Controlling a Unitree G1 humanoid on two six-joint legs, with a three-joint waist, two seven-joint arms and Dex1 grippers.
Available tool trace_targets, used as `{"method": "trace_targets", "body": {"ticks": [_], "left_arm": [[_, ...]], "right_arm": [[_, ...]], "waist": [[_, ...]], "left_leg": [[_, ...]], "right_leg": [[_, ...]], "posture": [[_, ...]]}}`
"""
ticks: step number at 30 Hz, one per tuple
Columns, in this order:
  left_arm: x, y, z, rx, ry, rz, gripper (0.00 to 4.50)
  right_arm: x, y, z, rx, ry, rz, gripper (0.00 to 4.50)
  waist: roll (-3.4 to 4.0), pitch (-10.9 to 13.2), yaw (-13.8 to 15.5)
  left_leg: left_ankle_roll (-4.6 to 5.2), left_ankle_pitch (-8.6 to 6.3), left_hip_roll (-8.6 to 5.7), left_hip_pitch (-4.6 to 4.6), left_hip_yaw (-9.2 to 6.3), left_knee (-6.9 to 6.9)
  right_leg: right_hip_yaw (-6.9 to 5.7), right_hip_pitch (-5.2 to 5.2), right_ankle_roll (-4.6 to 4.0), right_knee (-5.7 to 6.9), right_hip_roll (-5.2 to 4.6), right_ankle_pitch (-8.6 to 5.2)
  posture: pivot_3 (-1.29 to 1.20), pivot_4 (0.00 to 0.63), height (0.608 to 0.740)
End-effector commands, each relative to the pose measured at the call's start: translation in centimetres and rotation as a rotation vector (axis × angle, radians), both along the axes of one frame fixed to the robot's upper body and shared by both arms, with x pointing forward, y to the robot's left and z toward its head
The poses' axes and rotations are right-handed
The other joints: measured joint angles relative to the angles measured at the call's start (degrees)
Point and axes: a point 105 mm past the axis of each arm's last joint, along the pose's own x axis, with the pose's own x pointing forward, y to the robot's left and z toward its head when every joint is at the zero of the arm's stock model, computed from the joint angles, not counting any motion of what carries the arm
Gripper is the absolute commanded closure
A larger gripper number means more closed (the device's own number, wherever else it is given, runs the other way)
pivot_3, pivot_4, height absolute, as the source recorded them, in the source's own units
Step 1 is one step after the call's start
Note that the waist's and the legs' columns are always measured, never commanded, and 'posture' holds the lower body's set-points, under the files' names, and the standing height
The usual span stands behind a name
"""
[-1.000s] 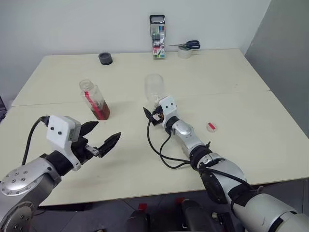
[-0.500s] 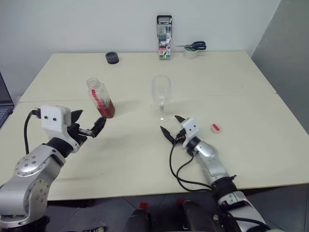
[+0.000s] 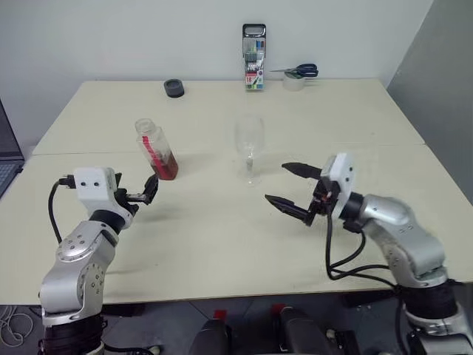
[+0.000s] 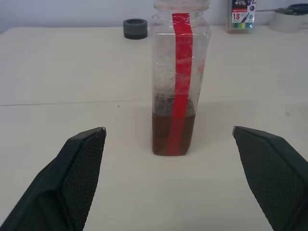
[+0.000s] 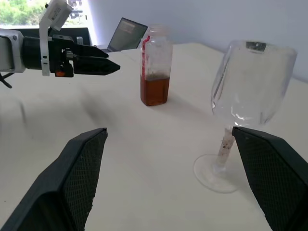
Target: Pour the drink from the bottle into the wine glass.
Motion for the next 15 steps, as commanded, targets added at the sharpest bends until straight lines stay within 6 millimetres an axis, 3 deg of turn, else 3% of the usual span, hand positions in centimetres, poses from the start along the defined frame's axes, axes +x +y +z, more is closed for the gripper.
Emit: {"method": "trace_targets", "body": {"ticks": [1, 15], "left_arm": [[0.3, 0.3, 1.4, 0.02, -0.066, 0.006, 0.0], [4.8, -1.0, 2.0, 0.07, -0.094, -0.101, 0.0]], "right_arm": [[-1.5, -0.1, 2.4, 0.003, -0.041, 0.035, 0.06], [-0.8, -0.6, 3.8, 0.029, -0.069, -0.111, 0.06]], "waist": [[-0.02, -0.01, 0.03], [-0.02, -0.01, 0.14]], "left_leg": [[0.0, 0.0, 0.0, -0.02, -0.02, 0.0], [-0.2, 0.12, -0.04, -0.36, -0.2, 0.16]], "right_leg": [[-0.02, 0.0, 0.0, -0.01, 0.0, 0.0], [-0.22, -0.11, 0.0, -0.05, -0.05, 0.01]], "posture": [[0.0, 0.15, 0.74], [0.0, 0.15, 0.74]]}}
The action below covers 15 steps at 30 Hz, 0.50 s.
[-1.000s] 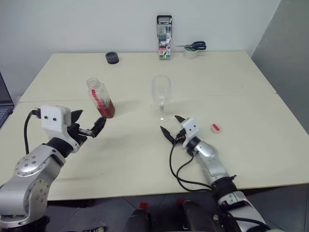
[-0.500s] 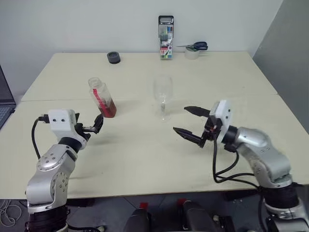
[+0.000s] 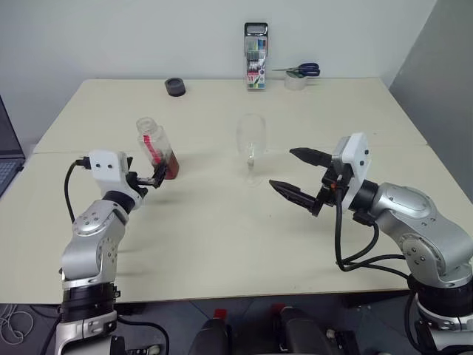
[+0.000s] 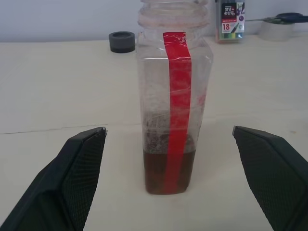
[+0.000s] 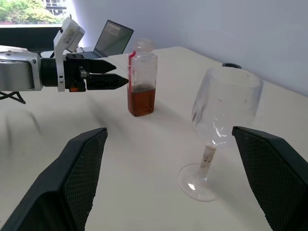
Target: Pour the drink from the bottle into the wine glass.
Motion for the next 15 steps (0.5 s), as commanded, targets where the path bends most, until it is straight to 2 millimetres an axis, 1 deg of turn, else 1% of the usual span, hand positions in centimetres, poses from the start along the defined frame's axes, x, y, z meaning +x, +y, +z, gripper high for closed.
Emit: {"method": "trace_targets", "body": {"ticks": [1, 10, 13, 15], "left_arm": [[0.7, -0.3, 1.4, 0.041, -0.053, -0.021, 0.0], [2.7, -0.2, 1.0, 0.055, -0.053, -0.036, 0.0], [3.6, -0.1, 0.5, 0.054, -0.046, -0.036, 0.0], [4.1, -0.1, 0.2, 0.047, -0.046, -0.042, 0.0]], "right_arm": [[-0.6, -0.4, 1.7, 0.01, -0.075, -0.02, 0.06], [-0.9, -0.5, 1.9, 0.009, -0.074, -0.044, 0.06], [-1.0, -0.6, 1.7, -0.004, -0.074, -0.049, 0.06], [-0.9, -0.8, 1.6, -0.002, -0.066, -0.059, 0.06]], "waist": [[0.0, 0.0, 0.0], [0.0, 0.0, -0.01], [0.0, 0.0, 0.05], [0.0, 0.0, 0.07]], "left_leg": [[0.0, 0.0, 0.0, -0.05, -0.03, 0.04], [0.0, 0.0, -0.01, -0.22, -0.2, 0.21], [-0.01, -0.01, -0.04, -0.44, -0.49, 0.53], [-0.01, -0.01, -0.08, -0.47, -0.56, 0.58]], "right_leg": [[-0.03, -0.02, 0.0, -0.01, -0.01, 0.0], [-0.17, -0.04, 0.0, 0.02, -0.02, 0.0], [-0.74, -0.02, 0.0, 0.02, -0.08, 0.0], [-0.83, 0.01, 0.0, 0.04, -0.1, 0.0]], "posture": [[0.0, 0.15, 0.74], [0.0, 0.15, 0.74], [0.0, 0.15, 0.74], [0.0, 0.15, 0.74]]}}
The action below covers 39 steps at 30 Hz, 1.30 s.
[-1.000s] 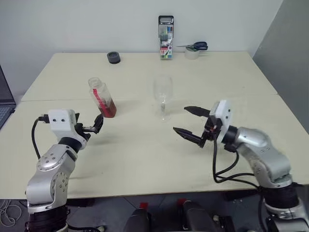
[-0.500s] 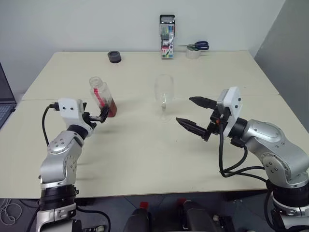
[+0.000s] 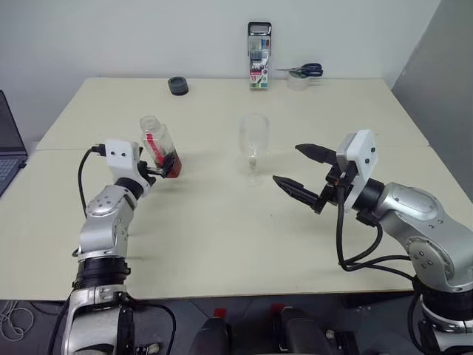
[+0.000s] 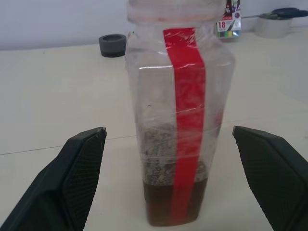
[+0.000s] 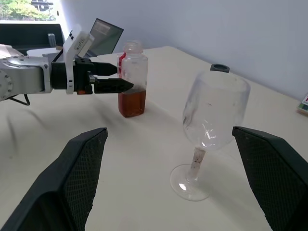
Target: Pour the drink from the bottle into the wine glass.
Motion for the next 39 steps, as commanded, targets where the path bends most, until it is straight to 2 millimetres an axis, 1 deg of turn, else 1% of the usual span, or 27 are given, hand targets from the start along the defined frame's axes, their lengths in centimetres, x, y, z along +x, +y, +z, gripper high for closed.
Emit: {"method": "trace_targets", "body": {"ticks": [1, 9, 13, 14, 16, 21, 22, 23, 27, 29, 32, 36, 39], "left_arm": [[0.9, -0.2, 0.6, 0.008, -0.04, -0.021, 0.0], [2.4, -0.8, -0.1, 0.005, -0.035, -0.066, 0.0], [2.7, -0.9, 0.1, -0.004, -0.048, -0.075, 0.0], [2.8, -0.9, 0.1, -0.006, -0.052, -0.076, 0.39], [2.8, -0.7, 0.2, -0.007, -0.054, -0.076, 0.88], [2.8, 0.3, 0.1, -0.015, -0.049, -0.044, 2.5], [2.8, 0.4, 0.1, -0.015, -0.049, -0.044, 2.74], [2.8, 0.4, 0.0, -0.013, -0.049, -0.043, 2.83], [2.8, 0.6, 0.0, 0.013, -0.04, -0.033, 2.84], [2.9, -0.1, 0.5, 0.067, -0.052, -0.062, 2.84], [3.3, -1.5, 2.4, 0.159, -0.098, -0.109, 2.84], [3.9, -4.2, 7.2, 0.425, -0.227, -0.181, 2.84], [4.0, -5.3, 9.1, 0.497, -0.277, -0.216, 2.84]], "right_arm": [[-0.5, -0.4, 1.1, 0.004, -0.047, -0.013, 0.06], [-0.4, -0.7, 1.3, 0.005, -0.048, -0.031, 0.06], [-0.4, -0.7, 1.1, 0.006, -0.039, -0.035, 0.06], [-0.4, -0.7, 1.1, 0.008, -0.038, -0.037, 0.0], [-0.4, -0.7, 1.2, 0.01, -0.036, -0.039, 0.0], [-0.2, -0.6, 1.0, 0.021, -0.021, -0.048, 0.0], [-0.2, -0.6, 1.0, 0.026, -0.017, -0.05, 0.0], [-0.1, -0.6, 1.0, 0.03, -0.013, -0.052, 0.0], [0.0, -0.7, 0.8, 0.035, -0.013, -0.058, 0.0], [0.2, -0.8, 0.7, 0.04, -0.021, -0.066, 0.0], [0.7, -0.9, 0.3, 0.042, -0.061, -0.078, 0.0], [1.7, -0.9, -0.1, 0.051, -0.116, -0.1, 0.0], [2.2, -0.7, 0.2, 0.082, -0.137, -0.111, 0.0]], "waist": [[0.0, 0.0, 0.02], [0.0, 0.0, -0.02], [0.0, 0.0, -0.04], [0.0, 0.0, -0.04], [0.0, 0.0, -0.04], [0.0, 0.0, -0.05], [0.0, 0.0, -0.05], [0.0, 0.0, -0.05], [0.0, 0.0, -0.07], [0.0, 0.0, -0.1], [0.0, 0.0, -0.05], [-0.06, 0.04, -0.06], [-0.08, 0.04, -0.06]], "left_leg": [[0.0, 0.0, 0.0, 0.0, -0.03, 0.02], [0.0, 0.0, -0.02, -0.02, -0.03, 0.06], [0.01, 0.0, -0.02, -0.02, -0.03, 0.07], [0.01, 0.0, -0.03, -0.02, -0.03, 0.08], [0.01, 0.0, -0.03, -0.02, -0.04, 0.08], [0.01, 0.0, -0.02, -0.02, -0.05, 0.08], [0.01, 0.0, -0.03, -0.02, -0.05, 0.08], [0.01, 0.0, -0.03, -0.02, -0.06, 0.08], [0.01, -0.01, -0.02, -0.02, -0.06, 0.08], [0.02, -0.01, -0.02, -0.02, -0.05, 0.08], [0.02, -0.01, -0.04, -0.02, -0.03, 0.1], [0.02, 0.0, -0.1, -0.06, 0.04, 0.13], [0.01, 0.0, -0.1, -0.08, 0.06, 0.13]], "right_leg": [[-0.02, 0.01, 0.0, 0.0, 0.0, 0.0], [-0.08, 0.01, 0.0, 0.05, 0.0, 0.0], [-0.07, 0.01, 0.0, 0.07, 0.0, 0.0], [-0.08, 0.01, 0.0, 0.07, 0.0, 0.0], [-0.08, 0.01, 0.0, 0.07, -0.01, 0.0], [-0.08, 0.01, 0.0, 0.08, 0.0, 0.0], [-0.07, 0.01, 0.0, 0.08, 0.0, 0.0], [-0.08, 0.01, 0.0, 0.08, 0.0, 0.0], [-0.07, 0.01, 0.0, 0.09, 0.0, 0.0], [-0.07, 0.01, 0.0, 0.1, 0.0, 0.0], [-0.12, 0.02, 0.0, 0.1, 0.02, 0.0], [-0.14, 0.01, 0.01, 0.12, 0.09, 0.0], [-0.15, 0.0, 0.01, 0.12, 0.11, 0.0]], "posture": [[0.0, 0.15, 0.74], [0.0, 0.15, 0.74], [0.0, 0.15, 0.74], [0.0, 0.15, 0.74], [0.0, 0.15, 0.74], [0.0, 0.15, 0.74], [0.0, 0.15, 0.74], [0.0, 0.15, 0.74], [0.0, 0.15, 0.74], [0.0, 0.15, 0.74], [0.0, 0.15, 0.74], [0.0, 0.15, 0.74], [0.0, 0.15, 0.74]]}}
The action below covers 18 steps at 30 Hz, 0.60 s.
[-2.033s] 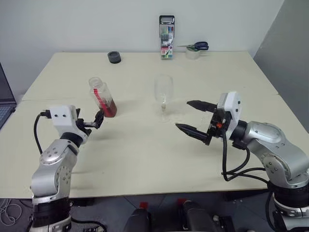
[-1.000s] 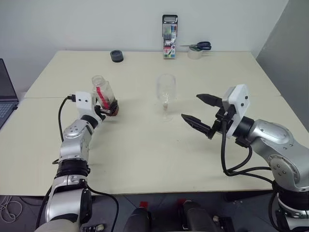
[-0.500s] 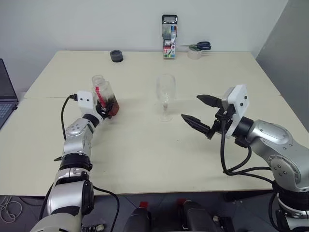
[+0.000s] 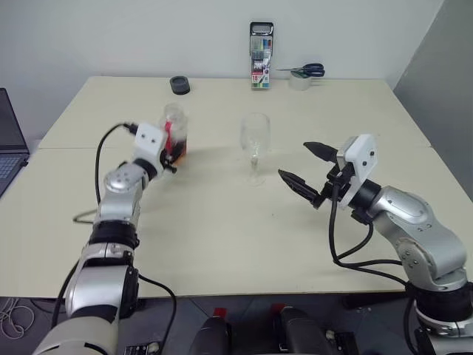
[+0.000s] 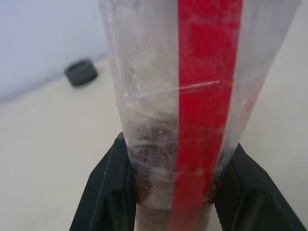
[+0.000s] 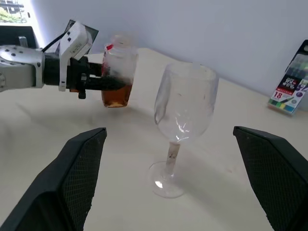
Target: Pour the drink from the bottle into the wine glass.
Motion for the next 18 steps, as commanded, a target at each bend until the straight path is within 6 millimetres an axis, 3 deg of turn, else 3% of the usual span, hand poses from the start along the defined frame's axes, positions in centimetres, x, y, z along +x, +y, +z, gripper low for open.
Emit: {"method": "trace_targets", "body": {"ticks": [1, 4, 10, 18], "left_arm": [[-0.3, -2.2, 6.0, 0.149, -0.188, -0.089, 2.84], [-0.2, -3.4, 7.8, 0.273, -0.223, -0.134, 2.84], [0.0, -5.2, 8.2, 0.492, -0.241, -0.205, 2.84], [0.5, -6.5, 9.4, 0.652, -0.312, -0.216, 2.84]], "right_arm": [[0.3, 0.4, 1.8, 0.045, -0.095, -0.005, 0.0], [0.8, 1.0, 2.7, 0.104, -0.108, -0.008, 0.0], [1.3, 1.3, 3.6, 0.151, -0.12, -0.02, 0.0], [1.4, 1.9, 4.2, 0.174, -0.136, -0.011, 0.0]], "waist": [[0.0, 0.0, -0.03], [0.01, 0.0, -0.28], [0.02, 0.0, -0.21], [0.03, 0.01, -0.2]], "left_leg": [[0.0, 0.0, 0.0, 0.0, 0.01, 0.0], [0.0, 0.0, 0.01, 0.04, 0.01, -0.02], [0.0, 0.0, -0.01, 0.04, 0.03, -0.01], [0.01, 0.0, -0.03, -0.02, 0.06, 0.0]], "right_leg": [[0.03, -0.01, 0.0, -0.01, 0.0, 0.0], [0.08, -0.05, 0.0, 0.03, 0.0, 0.0], [0.05, -0.05, 0.0, 0.05, 0.01, 0.0], [0.01, -0.07, 0.0, 0.04, 0.02, 0.0]], "posture": [[0.0, 0.15, 0.74], [0.0, 0.15, 0.74], [0.0, 0.15, 0.74], [0.0, 0.15, 0.74]]}}
